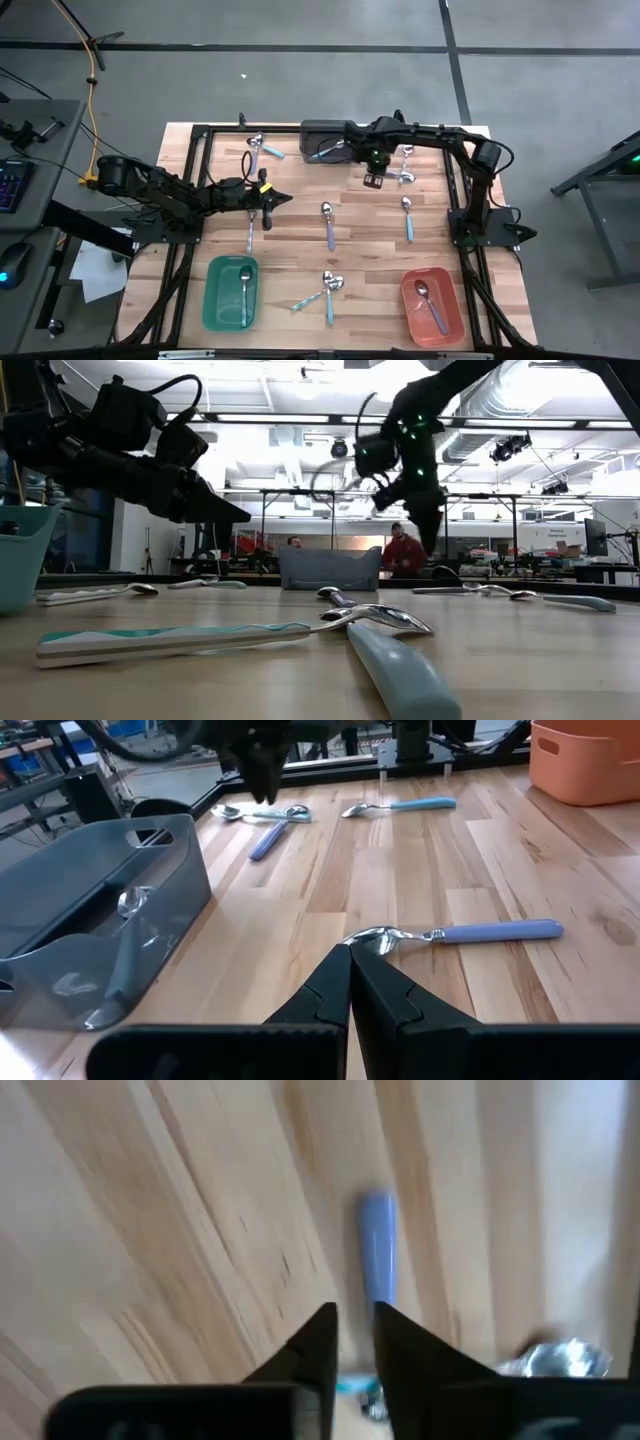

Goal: Sort silverware by color (type)
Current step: Put the purple spoon into the orange bin

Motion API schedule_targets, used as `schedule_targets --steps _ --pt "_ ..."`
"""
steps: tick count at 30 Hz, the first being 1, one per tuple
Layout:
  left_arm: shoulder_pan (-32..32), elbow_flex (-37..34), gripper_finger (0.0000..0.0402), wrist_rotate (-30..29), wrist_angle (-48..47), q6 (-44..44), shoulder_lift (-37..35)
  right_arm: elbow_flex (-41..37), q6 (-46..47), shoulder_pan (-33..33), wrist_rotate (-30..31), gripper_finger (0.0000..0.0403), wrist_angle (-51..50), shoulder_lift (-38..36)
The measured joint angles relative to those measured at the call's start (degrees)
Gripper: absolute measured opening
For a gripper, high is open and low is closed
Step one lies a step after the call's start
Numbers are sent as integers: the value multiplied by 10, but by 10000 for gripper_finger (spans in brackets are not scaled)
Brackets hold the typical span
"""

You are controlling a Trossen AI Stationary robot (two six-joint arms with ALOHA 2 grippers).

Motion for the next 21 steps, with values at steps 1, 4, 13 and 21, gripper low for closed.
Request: schedule_targets --steps 1,4,13,21 --pt "0 0 0 0 -1 0 0 -10 0 -3 0 66 -9 0" --pt "0 0 0 0 -3 -2 0 -48 -3 -15 13 111 -15 0" --pt "0 0 0 0 -7 0 0 -170 -25 -56 47 154 67 -1" --pt "0 0 0 0 -5 0 0 -173 -34 -57 54 140 91 -1"
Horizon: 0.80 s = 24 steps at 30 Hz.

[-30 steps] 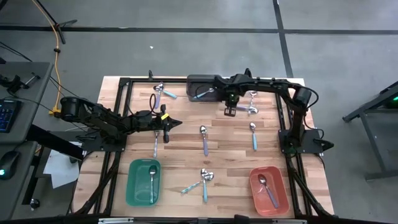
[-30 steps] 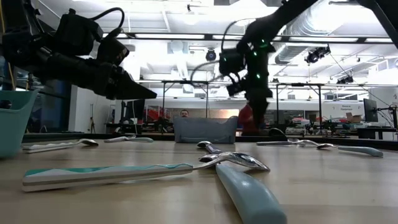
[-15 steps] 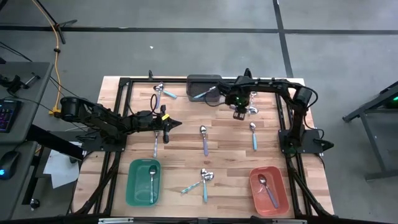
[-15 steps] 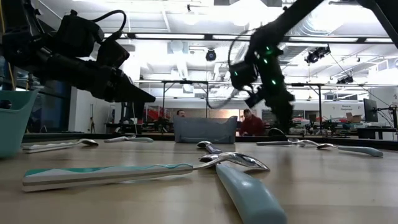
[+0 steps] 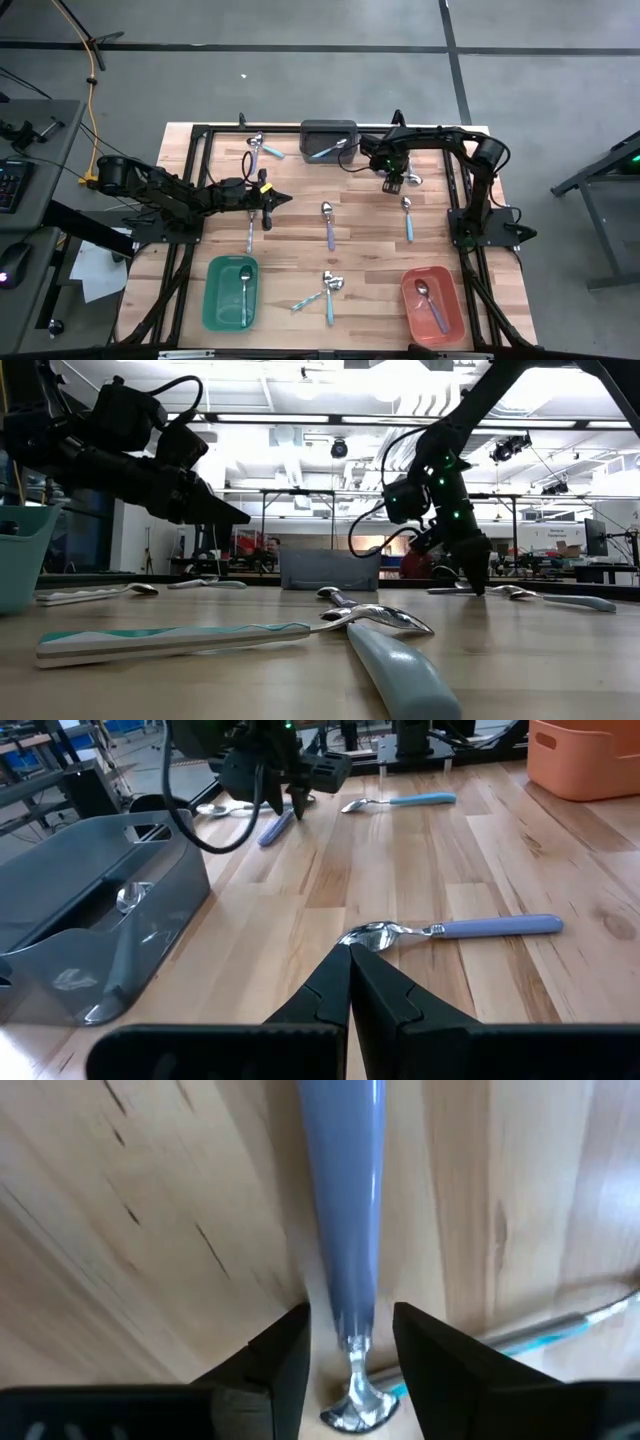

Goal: Sort silverware by color (type)
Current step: Put the purple spoon into the orange bin

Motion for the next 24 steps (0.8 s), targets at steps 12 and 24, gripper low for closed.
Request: schedule_targets --steps 12,24 --pt "0 0 0 0 0 0 0 -13 20 -6 -56 63 8 -2" --pt "0 0 0 0 0 0 0 32 46 19 -94 25 -16 4"
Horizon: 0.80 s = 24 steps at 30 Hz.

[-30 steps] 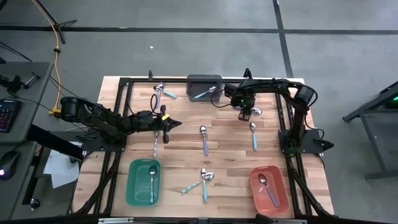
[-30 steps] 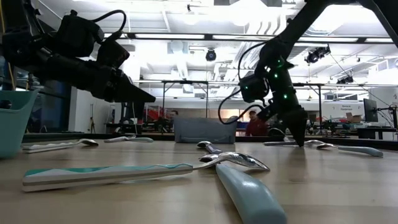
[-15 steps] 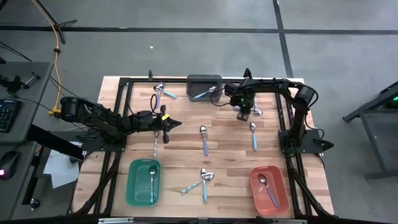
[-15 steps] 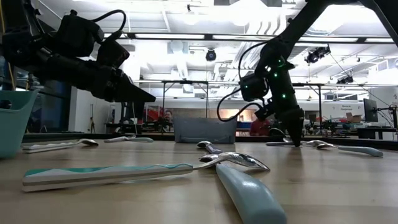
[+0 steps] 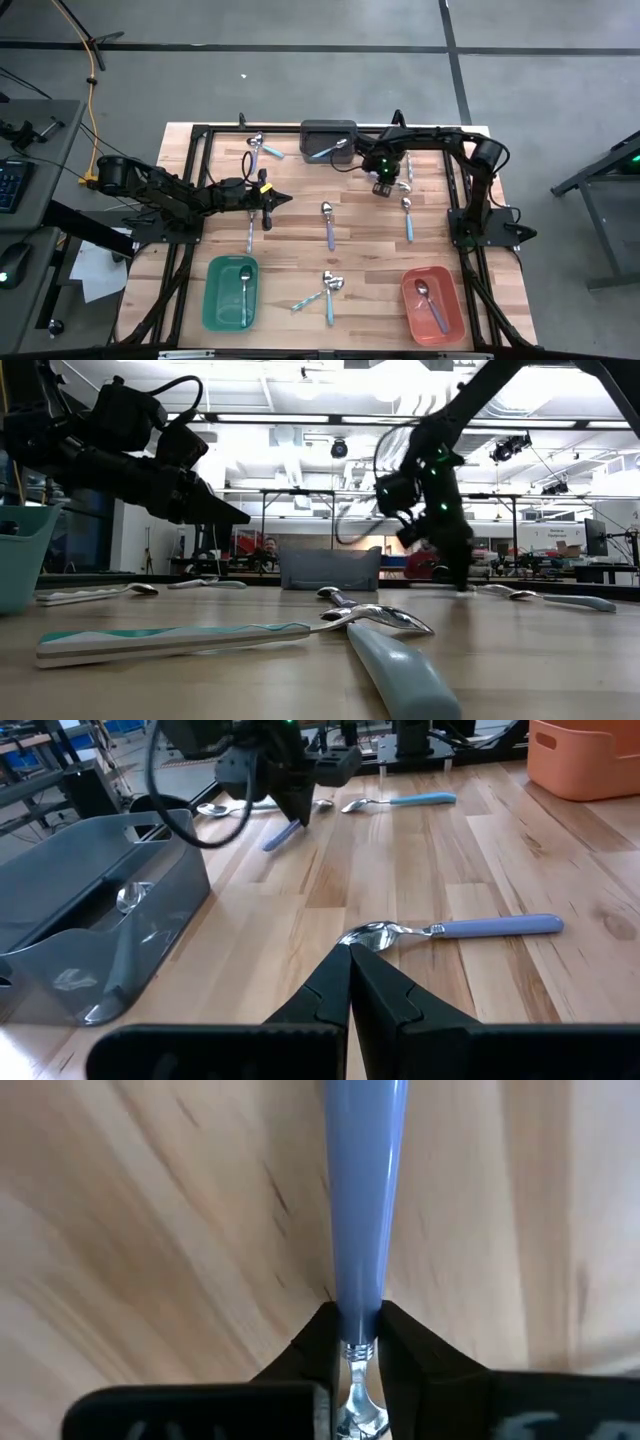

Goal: Sort silverware by color (type)
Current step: Put the purple spoon into the orange bin

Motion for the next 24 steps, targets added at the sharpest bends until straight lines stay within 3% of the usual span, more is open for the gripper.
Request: schedule_targets --steps 14,19,24 --pt "0 0 0 0 -1 0 0 95 120 102 -75 27 -114 -19" --pt "0 0 0 0 -1 0 0 111 213 194 -108 27 -171 -69" --pt "0 0 0 0 -1 0 0 119 384 315 -161 27 -177 -134"
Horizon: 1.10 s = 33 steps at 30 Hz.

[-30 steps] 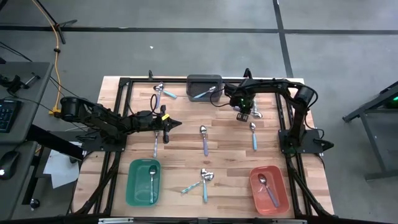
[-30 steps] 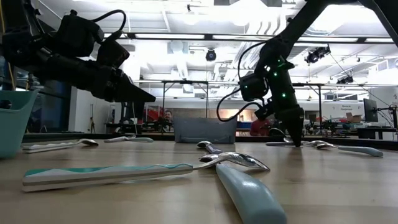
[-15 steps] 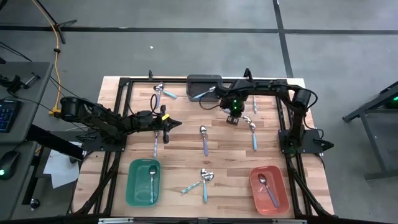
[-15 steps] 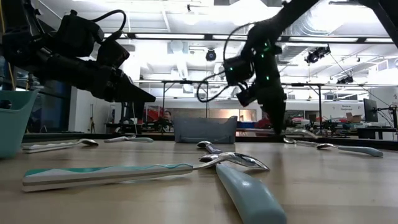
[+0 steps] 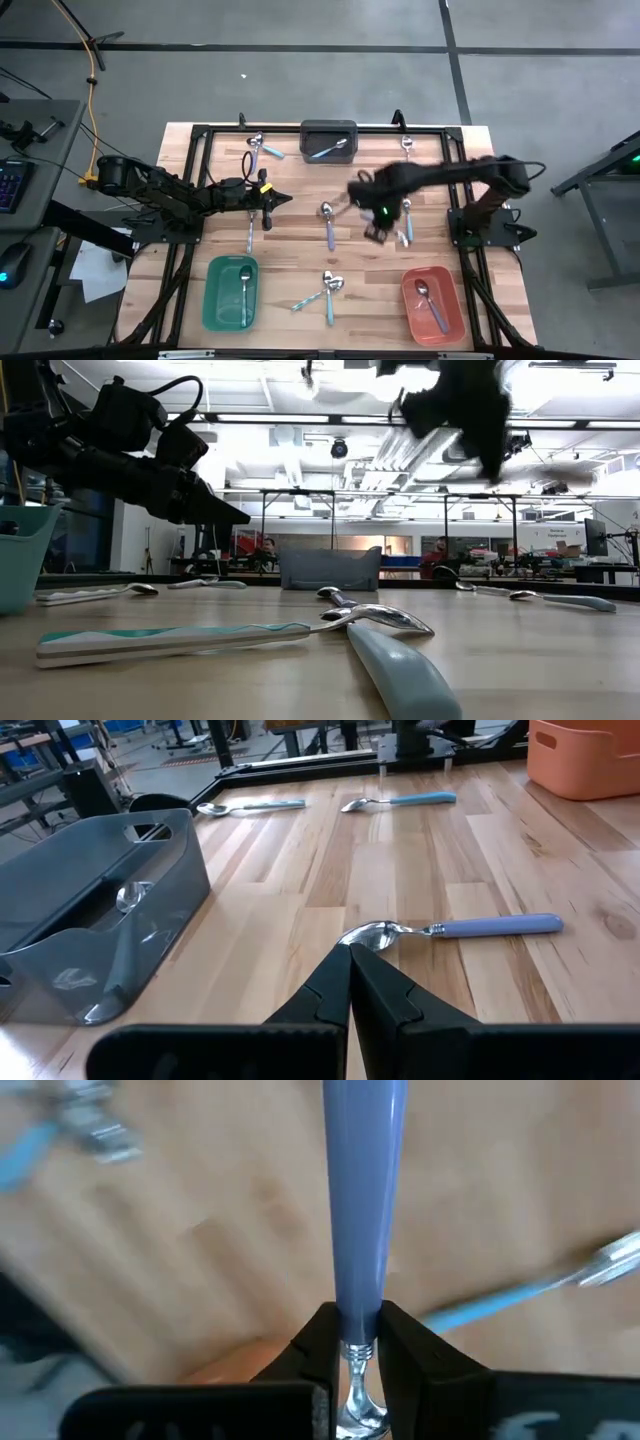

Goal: Sort silverware by color (type)
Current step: Put the purple spoon into the orange bin

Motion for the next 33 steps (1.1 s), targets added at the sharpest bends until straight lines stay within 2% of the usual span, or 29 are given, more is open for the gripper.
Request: schedule_targets --steps 7,12,17,22,27,33 --pt "0 0 0 0 0 -4 0 9 303 195 -39 27 31 -65" --pt "0 0 0 0 0 -13 0 9 495 317 -5 27 67 -75" --pt "-6 0 0 0 -4 -25 0 -22 664 392 42 27 83 -74" --pt "-29 0 0 0 -4 -25 0 -88 754 429 30 27 140 -74" --pt "-52 0 0 -1 -6 -25 0 -169 791 440 17 27 256 -74" --pt "-74 0 0 -32 -9 -25 0 -257 819 439 -17 27 317 -74"
